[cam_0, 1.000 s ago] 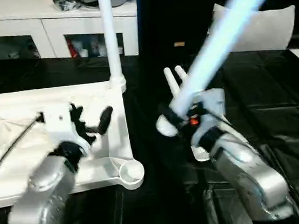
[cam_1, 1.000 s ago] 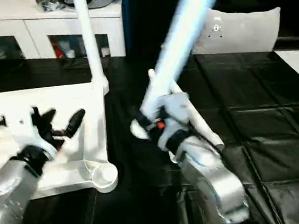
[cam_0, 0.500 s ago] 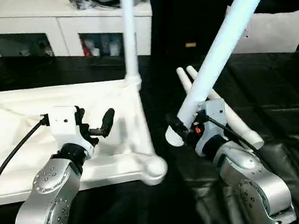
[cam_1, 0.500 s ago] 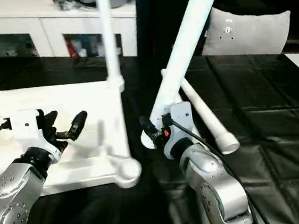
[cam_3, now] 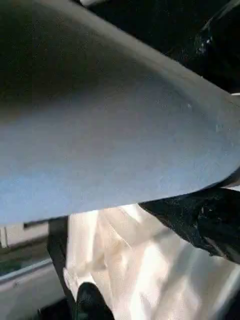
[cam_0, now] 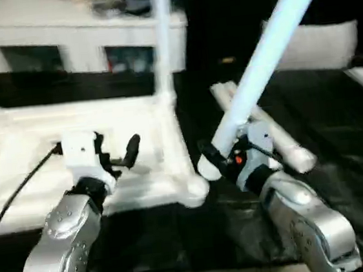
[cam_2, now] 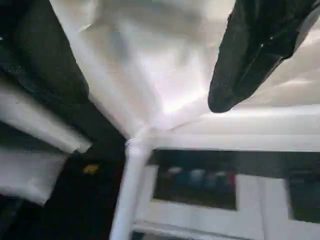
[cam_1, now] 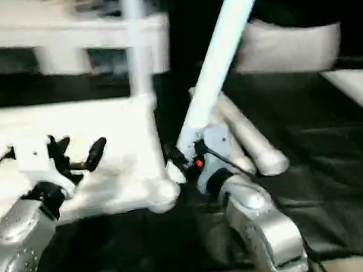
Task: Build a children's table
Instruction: Pick table leg
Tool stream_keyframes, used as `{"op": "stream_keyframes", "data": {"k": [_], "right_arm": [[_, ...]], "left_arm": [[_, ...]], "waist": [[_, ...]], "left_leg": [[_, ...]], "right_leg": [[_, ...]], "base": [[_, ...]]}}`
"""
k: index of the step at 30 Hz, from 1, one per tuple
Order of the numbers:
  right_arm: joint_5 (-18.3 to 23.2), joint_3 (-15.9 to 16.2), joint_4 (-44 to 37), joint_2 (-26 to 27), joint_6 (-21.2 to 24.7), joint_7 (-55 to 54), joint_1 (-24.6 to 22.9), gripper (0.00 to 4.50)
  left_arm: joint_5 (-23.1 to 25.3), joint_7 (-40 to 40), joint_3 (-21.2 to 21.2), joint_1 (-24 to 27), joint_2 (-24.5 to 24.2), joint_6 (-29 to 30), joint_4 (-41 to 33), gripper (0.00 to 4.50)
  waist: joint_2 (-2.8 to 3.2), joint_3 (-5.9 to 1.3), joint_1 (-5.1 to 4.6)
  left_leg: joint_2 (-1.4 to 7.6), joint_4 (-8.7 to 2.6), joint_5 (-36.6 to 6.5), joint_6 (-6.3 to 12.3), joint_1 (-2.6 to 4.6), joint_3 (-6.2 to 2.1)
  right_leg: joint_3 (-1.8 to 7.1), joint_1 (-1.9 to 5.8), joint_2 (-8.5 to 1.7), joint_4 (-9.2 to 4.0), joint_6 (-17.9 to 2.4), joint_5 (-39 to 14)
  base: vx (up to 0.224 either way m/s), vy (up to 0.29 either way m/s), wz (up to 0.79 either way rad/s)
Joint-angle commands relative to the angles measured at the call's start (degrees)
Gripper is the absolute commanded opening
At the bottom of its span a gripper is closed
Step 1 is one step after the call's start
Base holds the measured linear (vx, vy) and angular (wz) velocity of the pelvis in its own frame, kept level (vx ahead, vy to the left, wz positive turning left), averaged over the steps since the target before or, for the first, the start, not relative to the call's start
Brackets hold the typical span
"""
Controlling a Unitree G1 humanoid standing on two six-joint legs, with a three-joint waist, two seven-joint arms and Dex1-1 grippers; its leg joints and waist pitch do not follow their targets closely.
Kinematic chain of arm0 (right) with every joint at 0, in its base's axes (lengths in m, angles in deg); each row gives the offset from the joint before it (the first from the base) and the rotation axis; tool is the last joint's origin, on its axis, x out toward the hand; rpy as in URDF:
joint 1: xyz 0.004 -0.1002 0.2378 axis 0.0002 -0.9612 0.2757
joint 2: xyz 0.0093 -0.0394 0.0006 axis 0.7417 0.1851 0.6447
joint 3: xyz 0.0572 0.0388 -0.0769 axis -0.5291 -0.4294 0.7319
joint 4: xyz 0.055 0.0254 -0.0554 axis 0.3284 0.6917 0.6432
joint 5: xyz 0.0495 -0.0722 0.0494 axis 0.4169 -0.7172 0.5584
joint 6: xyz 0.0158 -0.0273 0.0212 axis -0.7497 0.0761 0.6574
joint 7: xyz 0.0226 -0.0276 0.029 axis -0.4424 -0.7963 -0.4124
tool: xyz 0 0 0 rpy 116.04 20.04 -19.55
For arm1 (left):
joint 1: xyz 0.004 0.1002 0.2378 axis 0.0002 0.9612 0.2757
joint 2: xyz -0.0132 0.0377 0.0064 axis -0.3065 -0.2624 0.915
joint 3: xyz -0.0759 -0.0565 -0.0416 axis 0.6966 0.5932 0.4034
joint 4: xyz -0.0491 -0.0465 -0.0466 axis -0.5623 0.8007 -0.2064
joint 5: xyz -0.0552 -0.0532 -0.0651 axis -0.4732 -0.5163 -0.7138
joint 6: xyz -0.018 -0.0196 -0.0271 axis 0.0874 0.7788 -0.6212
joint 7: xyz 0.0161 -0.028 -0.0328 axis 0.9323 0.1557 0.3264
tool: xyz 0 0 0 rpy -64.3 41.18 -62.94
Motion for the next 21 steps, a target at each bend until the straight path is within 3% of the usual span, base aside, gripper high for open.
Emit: {"op": "stream_keyframes", "data": {"k": [1, 2, 3, 4, 5, 6, 7, 8, 9, 10, 11, 12, 13, 14, 15, 17, 18, 21], "right_arm": [[-0.8, 0.7, -0.9, -0.5, 0.2, 0.7, 0.8, 1.9], [-0.9, 0.8, -0.8, -0.6, 0.1, 0.7, 0.9, 1.9], [-0.9, 0.8, -0.7, -0.6, 0.1, 0.7, 1.0, 1.9], [-1.0, 0.9, -0.6, -0.7, 0.1, 0.8, 1.0, 1.9], [-1.0, 1.0, -0.6, -0.8, 0.0, 0.8, 1.1, 1.9], [-1.1, 1.0, -0.3, -0.9, 0.0, 0.7, 1.1, 1.9], [-1.2, 1.0, -0.1, -1.0, -0.1, 0.6, 1.1, 1.9], [-1.3, 1.1, 0.1, -1.1, -0.1, 0.7, 1.1, 1.9], [-1.4, 1.2, 0.3, -1.1, -0.1, 0.8, 1.1, 1.9], [-1.6, 1.4, 0.4, -1.1, -0.5, 0.9, 1.0, 1.9], [-2.0, 1.6, 0.5, -1.2, -1.0, 0.9, 1.0, 1.9], [-2.2, 1.7, 0.6, -1.2, -1.4, 0.9, 0.9, 1.9], [-1.8, 1.1, 0.8, -0.5, -1.5, 0.6, 0.8, 1.9], [-1.8, 1.0, 0.8, -0.5, -1.5, 0.5, 0.8, 1.9], [-1.4, 0.5, 0.9, 0.0, -1.6, 0.2, 0.6, 1.9], [-1.6, 0.5, 0.9, -0.2, -2.1, 0.2, 0.6, 1.9], [-1.6, 0.5, 0.9, -0.3, -2.1, 0.2, 0.6, 1.9], [-2.2, 0.7, 1.0, -0.5, -2.5, 0.5, 0.4, 1.9]], "left_arm": [[2.1, 0.3, -1.6, -1.0, -0.6, -0.3, -0.7, 4.31], [1.6, 0.6, -1.2, -1.0, 0.0, -0.3, -0.6, 4.31], [1.1, 0.9, -0.7, -1.0, 0.6, -0.2, -0.5, 4.31], [0.7, 1.3, -0.3, -1.0, 1.0, -0.1, -0.5, 4.31], [0.6, 1.3, -0.1, -1.0, 1.2, -0.1, -0.5, 4.31], [1.0, 1.3, 0.1, -0.9, 1.0, -0.2, -0.7, 4.31], [1.0, 1.3, 0.3, -0.7, 1.0, 0.3, -0.9, 4.31], [1.0, 1.4, 0.4, -0.7, 1.0, 0.7, -1.1, 4.31], [1.2, 1.4, 0.4, -0.6, 0.9, 1.0, -1.3, 4.31], [1.7, 1.2, 0.3, -0.5, 0.3, 0.8, -1.2, 4.31], [1.5, 0.7, 0.3, -0.5, 0.3, 0.6, -1.2, 4.31], [1.4, 0.4, 0.3, -0.5, 0.3, 0.6, -1.2, 4.31], [1.5, 0.2, 0.2, -0.6, 0.2, 0.4, -1.2, 4.31], [1.5, 0.1, 0.2, -0.6, 0.2, 0.4, -1.2, 4.31], [1.5, 0.0, 0.1, -0.7, 0.2, 0.5, -1.2, 4.31], [1.5, 0.4, 0.5, -0.7, 0.6, 0.8, -1.2, 4.31], [1.5, 0.4, 0.5, -0.7, 0.6, 0.8, -1.2, 4.31], [1.2, -0.5, 0.2, -0.6, 0.4, 0.5, -1.1, 4.31]], "waist": [[-0.47, -1.29, -0.88], [2.2, -2.07, -1.59], [3.37, -1.65, -2.4], [3.42, -1.63, -2.38], [4.06, -1.48, -1.99], [3.03, -1.28, -1.36], [2.43, -1.76, -1.56], [1.12, -2.37, -1.03], [-0.75, -2.25, -0.47], [-1.51, -2.54, 0.64], [-2.26, -2.53, 0.43], [-1.2, -1.41, 1.0], [-0.68, -1.39, 1.18], [0.63, -1.6, 0.51], [1.68, -2.11, 0.48], [1.78, -2.23, 0.37], [1.84, -2.12, 0.86], [1.4, -2.3, 1.37]], "left_leg": [[4.95, -8.63, -13.9, -5.85, 1.61, -1.05], [9.33, -11.47, -21.8, -11.03, 2.92, -4.44], [11.71, -13.49, -23.9, -11.27, 2.29, -5.71], [12.56, -14.27, -23.7, -9.62, 2.17, -5.88], [12.88, -14.77, -24.1, -6.83, 1.52, -5.4], [8.83, -14.57, -27.0, -0.69, -0.76, -6.87], [5.65, -13.81, -26.7, 1.07, -1.63, -7.35], [2.73, -12.08, -23.5, 2.2, -1.85, -6.78], [-0.41, -7.87, -13.6, 4.72, -4.55, -3.92], [-0.27, -3.24, -5.7, 2.12, -3.21, -2.55], [0.13, -1.91, -2.1, 2.35, -3.75, -2.2], [2.59, -2.47, 0.3, 2.06, -3.02, -1.65], [3.41, -3.84, -0.4, 2.33, -3.27, -1.83], [4.75, -5.79, -2.4, 0.39, -0.84, -1.38], [7.2, -9.46, -9.4, -3.04, -1.19, -1.25], [7.62, -10.16, -12.5, -4.49, -0.97, -1.13], [7.39, -10.39, -11.8, -5.54, -1.09, -0.81], [6.32, -10.54, -7.0, -6.54, -1.21, 0.67]], "right_leg": [[0.44, -0.12, 3.41, -4.76, -9.9, -16.3], [0.33, 0.25, 3.78, -1.5, -10.1, -4.3], [-0.67, 0.24, 3.78, 0.3, -9.3, -0.1], [-1.23, 0.15, 3.69, 1.01, -9.0, 0.2], [-2.12, 0.03, 3.52, 2.22, -8.4, -0.4], [-2.5, 2.47, 3.24, 1.84, -8.3, -2.6], [-2.26, 3.63, 2.53, -0.32, -9.1, -3.7], [-1.47, 3.69, 1.6, -3.11, -10.0, -5.1], [-1.25, 4.74, -4.15, -8.09, -13.1, -10.5], [-2.48, 4.03, -7.52, -11.03, -9.3, -29.9], [-2.68, 4.18, -8.66, -11.8, -7.8, -34.2], [-4.34, 4.38, -9.29, -11.76, -10.5, -35.8], [-4.91, 5.22, -8.53, -10.88, -11.8, -32.6], [-3.91, 3.17, -4.84, -9.97, -12.1, -29.5], [-3.95, 3.65, -0.61, -6.15, -11.9, -13.8], [-3.44, 3.67, -0.34, -5.15, -12.0, -7.0], [-3.02, 3.95, -0.45, -4.91, -12.1, -1.9], [-2.42, 4.92, -0.7, -5.02, -11.0, 3.4]], "base": [[0.0, 0.0, 0.0], [-0.103, -0.037, 0.38], [-0.074, -0.053, 0.21], [-0.074, -0.053, 0.21], [-0.033, -0.068, 0.06], [-0.048, -0.121, 0.03], [-0.048, -0.121, 0.03], [-0.066, -0.14, 0.29], [-0.074, -0.135, 0.42], [-0.074, -0.135, 0.42], [-0.064, -0.127, 0.33], [-0.025, -0.114, 0.4], [-0.025, -0.114, 0.4], [-0.009, -0.071, 0.29], [0.0, 0.0, 0.0], [0.0, 0.0, 0.0], [0.0, 0.0, 0.0], [0.0, 0.0, 0.0]]}}
